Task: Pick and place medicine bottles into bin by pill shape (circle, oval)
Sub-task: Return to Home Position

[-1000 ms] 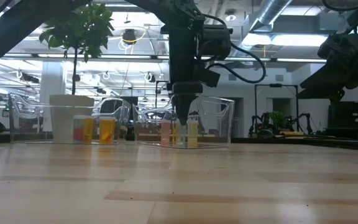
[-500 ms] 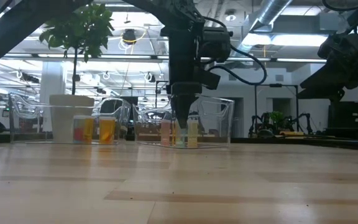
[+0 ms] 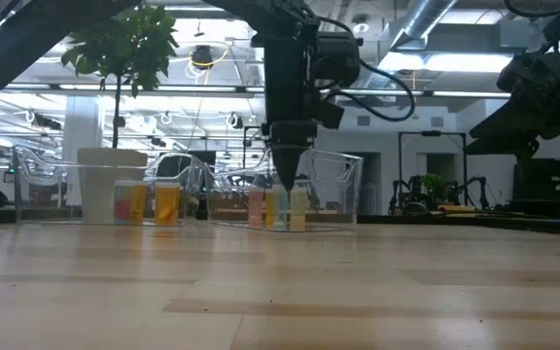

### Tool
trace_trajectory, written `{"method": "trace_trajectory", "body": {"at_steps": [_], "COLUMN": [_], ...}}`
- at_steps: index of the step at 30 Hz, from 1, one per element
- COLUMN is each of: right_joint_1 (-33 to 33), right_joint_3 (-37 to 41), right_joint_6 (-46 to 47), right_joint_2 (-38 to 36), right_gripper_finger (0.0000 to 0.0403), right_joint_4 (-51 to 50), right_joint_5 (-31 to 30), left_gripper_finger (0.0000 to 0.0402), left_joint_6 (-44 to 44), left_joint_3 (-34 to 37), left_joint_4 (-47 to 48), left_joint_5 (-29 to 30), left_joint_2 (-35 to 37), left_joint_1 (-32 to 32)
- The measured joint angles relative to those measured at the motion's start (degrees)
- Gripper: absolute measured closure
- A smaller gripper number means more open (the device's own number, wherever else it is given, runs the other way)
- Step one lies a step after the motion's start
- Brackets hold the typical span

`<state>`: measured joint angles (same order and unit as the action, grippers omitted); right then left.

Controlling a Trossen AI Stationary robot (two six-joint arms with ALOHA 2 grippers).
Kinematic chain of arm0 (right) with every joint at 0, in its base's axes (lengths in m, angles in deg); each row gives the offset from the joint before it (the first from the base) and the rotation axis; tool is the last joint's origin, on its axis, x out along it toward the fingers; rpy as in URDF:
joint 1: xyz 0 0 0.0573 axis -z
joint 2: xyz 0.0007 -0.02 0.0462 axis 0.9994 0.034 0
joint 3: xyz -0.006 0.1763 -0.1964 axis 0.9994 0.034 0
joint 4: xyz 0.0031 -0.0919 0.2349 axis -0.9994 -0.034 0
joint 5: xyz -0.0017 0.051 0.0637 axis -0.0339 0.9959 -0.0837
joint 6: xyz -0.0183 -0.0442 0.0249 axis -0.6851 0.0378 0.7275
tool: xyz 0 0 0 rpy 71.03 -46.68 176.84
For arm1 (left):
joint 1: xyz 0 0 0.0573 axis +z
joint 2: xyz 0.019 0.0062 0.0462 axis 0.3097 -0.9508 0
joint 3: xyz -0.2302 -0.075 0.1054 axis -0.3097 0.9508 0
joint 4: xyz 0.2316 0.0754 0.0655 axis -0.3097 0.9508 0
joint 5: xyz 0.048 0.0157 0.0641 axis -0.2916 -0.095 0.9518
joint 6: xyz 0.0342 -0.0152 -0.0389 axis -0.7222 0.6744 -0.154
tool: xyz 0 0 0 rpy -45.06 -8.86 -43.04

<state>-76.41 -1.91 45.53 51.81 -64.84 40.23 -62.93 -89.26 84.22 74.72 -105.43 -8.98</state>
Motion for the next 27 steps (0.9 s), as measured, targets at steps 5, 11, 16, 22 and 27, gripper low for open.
{"method": "trace_trajectory", "body": {"at_steps": [5,11,16,22,27], "right_joint_1": [0.0,0.02,0.02,0.02,0.02], "right_joint_3": [0.0,0.0,0.0,0.0,0.0], "right_joint_6": [0.0,0.0,0.0,0.0,0.0], "right_joint_2": [0.01,0.02,0.0,0.02,0.02], "right_gripper_finger": [0.0178,0.0178,0.0178,0.0178,0.0178], "right_joint_4": [0.0,0.02,0.04,0.04,0.04], "right_joint_5": [0.0,0.0,0.0,0.0,0.0], "left_gripper_finger": [0.0143,0.0143,0.0143,0.0143,0.0143], "left_joint_6": [-0.11,-0.08,2.17,4.09,8.53], "left_joint_3": [-2.88,-7.49,-12.43,-12.81,0.2], "left_joint_4": [0.94,4.18,9.24,11.21,3.81], "left_joint_5": [0.2,1.37,5.12,6.52,8.95], "left_joint_2": [0.65,3.57,7.15,16.89,32.84], "left_joint_1": [0.0,-0.15,-1.33,-4.25,-7.99]}}
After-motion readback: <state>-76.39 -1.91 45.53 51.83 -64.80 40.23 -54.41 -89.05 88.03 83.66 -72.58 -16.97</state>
